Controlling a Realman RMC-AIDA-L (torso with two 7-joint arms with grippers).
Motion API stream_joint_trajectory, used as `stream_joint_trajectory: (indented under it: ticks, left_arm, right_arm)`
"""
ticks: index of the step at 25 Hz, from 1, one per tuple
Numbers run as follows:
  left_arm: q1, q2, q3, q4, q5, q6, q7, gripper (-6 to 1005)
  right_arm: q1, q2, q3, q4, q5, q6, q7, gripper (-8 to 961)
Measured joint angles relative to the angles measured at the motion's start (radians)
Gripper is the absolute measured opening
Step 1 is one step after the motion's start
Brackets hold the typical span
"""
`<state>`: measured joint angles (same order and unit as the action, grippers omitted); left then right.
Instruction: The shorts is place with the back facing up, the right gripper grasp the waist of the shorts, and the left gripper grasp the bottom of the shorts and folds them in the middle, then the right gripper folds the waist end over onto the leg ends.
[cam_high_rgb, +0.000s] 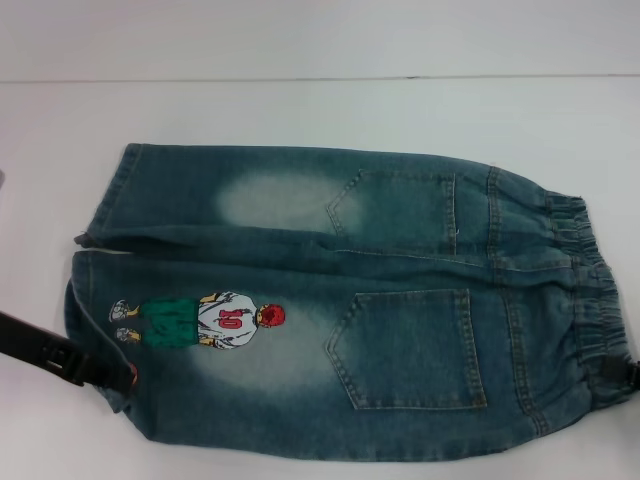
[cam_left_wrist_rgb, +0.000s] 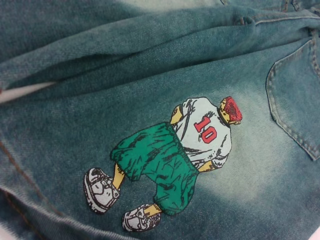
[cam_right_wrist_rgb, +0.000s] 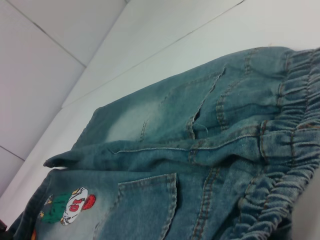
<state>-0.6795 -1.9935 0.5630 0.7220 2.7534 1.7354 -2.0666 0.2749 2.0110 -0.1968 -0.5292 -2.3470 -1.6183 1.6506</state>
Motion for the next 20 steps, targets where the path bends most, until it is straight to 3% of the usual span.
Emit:
stream_joint_trajectory:
  ticks: [20]
  left_arm:
    - [-0.003, 0.008, -0.008, 0.009, -0.002, -0.043, -0.009, 30]
  right_arm:
    - [0.036, -0.008, 0.030, -0.010, 0.008, 0.005, 0.010, 43]
